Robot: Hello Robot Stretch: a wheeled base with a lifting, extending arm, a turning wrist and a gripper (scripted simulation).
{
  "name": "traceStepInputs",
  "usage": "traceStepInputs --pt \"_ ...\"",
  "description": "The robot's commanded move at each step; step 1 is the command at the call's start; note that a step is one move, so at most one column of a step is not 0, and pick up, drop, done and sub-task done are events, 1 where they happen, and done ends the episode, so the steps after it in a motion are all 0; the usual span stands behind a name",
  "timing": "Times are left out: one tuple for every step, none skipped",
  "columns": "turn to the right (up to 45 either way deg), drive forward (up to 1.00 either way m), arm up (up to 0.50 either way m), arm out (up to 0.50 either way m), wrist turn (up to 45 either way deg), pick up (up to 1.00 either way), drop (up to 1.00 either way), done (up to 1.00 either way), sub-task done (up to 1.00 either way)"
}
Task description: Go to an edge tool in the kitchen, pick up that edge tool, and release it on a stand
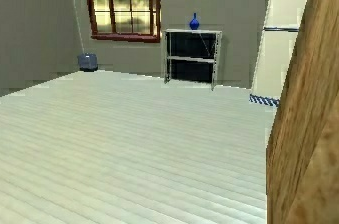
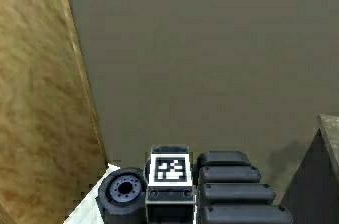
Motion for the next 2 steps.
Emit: traceStepInputs --pt "0.0 0.05 0.0 0.0 0.0 0.0 0.0 0.0 0.0" --pt "-45.0 0.0 0.0 0.0 0.0 0.0 0.0 0.0 0.0"
